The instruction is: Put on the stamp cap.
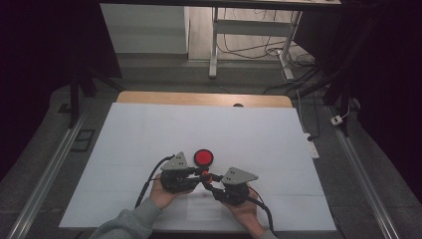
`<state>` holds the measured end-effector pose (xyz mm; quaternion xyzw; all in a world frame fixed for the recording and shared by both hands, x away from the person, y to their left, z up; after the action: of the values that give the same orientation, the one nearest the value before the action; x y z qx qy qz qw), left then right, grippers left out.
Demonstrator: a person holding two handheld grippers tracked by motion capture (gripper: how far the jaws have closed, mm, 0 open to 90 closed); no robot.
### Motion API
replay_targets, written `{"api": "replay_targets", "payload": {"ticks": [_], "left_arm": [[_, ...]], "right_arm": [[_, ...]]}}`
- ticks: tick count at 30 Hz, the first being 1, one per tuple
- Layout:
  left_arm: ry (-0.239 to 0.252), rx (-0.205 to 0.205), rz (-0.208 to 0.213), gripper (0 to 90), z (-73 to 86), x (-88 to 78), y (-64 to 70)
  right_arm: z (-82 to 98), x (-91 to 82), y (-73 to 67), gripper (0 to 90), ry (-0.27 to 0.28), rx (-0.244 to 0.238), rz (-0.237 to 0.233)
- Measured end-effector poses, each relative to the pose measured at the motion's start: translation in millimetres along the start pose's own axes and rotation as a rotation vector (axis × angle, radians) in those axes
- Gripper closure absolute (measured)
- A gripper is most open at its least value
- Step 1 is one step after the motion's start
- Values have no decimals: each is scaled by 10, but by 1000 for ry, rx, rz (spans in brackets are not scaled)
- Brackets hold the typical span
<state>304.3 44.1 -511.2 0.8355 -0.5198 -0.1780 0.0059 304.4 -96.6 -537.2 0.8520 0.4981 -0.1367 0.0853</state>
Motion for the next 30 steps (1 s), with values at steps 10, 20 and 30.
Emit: {"api": "replay_targets", "payload": {"ticks": [10, 20, 30], "left_arm": [[-7, -1, -4, 725, 21, 15, -5], [-3, 11, 0, 726, 25, 16, -3], [-25, 33, -12, 728, 55, 37, 7]], "right_arm": [[-2, -3, -3, 642, 0, -8, 2], [-17, -3, -21, 646, -3, -17, 16], [0, 12, -33, 647, -36, -27, 29]]}}
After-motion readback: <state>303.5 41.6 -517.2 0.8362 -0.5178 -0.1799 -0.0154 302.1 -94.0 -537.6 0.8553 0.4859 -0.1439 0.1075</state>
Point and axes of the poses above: each handheld gripper's, and its own axes: x roughly forward along the jaws, z roughly out of its underside, y roughly to its right, the point moved 5 cm from there along x, roughly forward along the jaws, and after that the axes turned 8 degrees about y, right-handed, at the moved point
